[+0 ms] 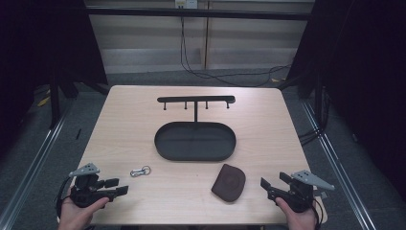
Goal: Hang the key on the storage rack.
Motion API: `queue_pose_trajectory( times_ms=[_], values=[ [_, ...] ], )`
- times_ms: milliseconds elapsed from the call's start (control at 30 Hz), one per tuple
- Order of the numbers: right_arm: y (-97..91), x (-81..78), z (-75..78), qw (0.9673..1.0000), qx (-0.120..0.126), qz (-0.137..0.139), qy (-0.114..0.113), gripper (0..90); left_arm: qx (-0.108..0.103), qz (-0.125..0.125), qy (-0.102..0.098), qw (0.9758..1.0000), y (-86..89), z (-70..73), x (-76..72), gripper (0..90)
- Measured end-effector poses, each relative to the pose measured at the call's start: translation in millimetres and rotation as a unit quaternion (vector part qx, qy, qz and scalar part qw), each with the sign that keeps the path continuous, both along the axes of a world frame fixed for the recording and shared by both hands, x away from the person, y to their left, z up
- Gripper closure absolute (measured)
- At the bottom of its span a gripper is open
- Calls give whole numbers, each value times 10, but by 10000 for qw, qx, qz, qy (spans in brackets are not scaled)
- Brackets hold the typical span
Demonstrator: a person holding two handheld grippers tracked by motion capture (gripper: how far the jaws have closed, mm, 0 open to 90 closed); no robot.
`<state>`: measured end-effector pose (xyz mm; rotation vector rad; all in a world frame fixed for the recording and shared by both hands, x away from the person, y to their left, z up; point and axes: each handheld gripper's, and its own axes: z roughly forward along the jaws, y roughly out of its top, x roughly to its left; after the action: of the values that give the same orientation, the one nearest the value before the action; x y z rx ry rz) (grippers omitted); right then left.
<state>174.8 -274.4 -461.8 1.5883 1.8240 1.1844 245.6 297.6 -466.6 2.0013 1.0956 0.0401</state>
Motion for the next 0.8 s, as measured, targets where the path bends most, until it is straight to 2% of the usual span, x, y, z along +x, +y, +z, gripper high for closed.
queue_pose_trajectory(
  times_ms=[100,133,167,267,333,400,533,633,800],
  values=[
    [6,2,2,10000,15,25,3,212,-90,-137,-32,9999,2,27,-16,472],
    [12,0,2,10000,-20,33,4,212,-122,-150,-52,9998,-1,44,-32,507],
    [15,-3,2,10000,-34,35,10,212,-76,-186,-121,9997,1,59,-37,515],
    [13,-16,8,10000,-8,24,-16,212,-89,-168,-77,9998,6,97,-38,496],
    [8,-8,5,10000,19,24,0,212,3,-122,-66,9999,9,124,-23,490],
    [10,1,2,10000,14,55,5,212,-2,-232,-31,9997,8,159,-13,505],
    [22,0,4,9999,-14,109,-8,212,150,-326,-83,9993,-52,244,-1,511],
    [21,2,2,10000,-10,91,3,208,229,-539,-94,9982,-126,296,14,510],
    [18,4,-1,9999,5,116,14,204,519,-752,-163,9957,-257,376,32,511]
  ],
)
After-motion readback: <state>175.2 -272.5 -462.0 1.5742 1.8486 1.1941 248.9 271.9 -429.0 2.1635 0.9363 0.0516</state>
